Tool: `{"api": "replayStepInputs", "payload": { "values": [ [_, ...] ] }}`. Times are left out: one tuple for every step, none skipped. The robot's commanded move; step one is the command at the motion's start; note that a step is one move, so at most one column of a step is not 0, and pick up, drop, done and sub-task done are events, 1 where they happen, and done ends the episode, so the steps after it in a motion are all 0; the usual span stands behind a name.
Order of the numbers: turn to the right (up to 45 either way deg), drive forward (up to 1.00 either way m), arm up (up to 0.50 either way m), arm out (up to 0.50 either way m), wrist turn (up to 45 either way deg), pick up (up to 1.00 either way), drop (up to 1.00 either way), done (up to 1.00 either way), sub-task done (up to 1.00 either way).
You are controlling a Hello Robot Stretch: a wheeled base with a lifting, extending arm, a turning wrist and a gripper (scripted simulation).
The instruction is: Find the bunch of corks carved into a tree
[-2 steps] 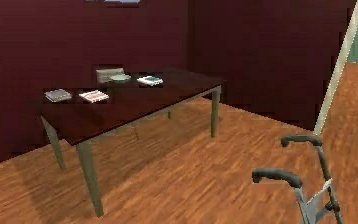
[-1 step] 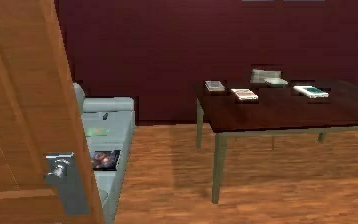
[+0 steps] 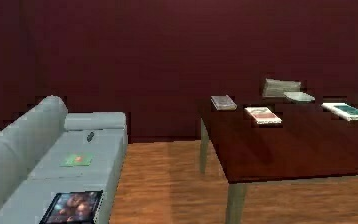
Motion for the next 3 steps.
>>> {"api": "replayStepInputs", "payload": {
  "values": [
    [45.0, 0.00, 0.00, 0.00, 0.0, 0.00, 0.00, 0.00, 0.00],
    [45.0, 0.00, 0.00, 0.00, 0.0, 0.00, 0.00, 0.00, 0.00],
    [45.0, 0.00, 0.00, 0.00, 0.0, 0.00, 0.00, 0.00, 0.00]
  ]
}}
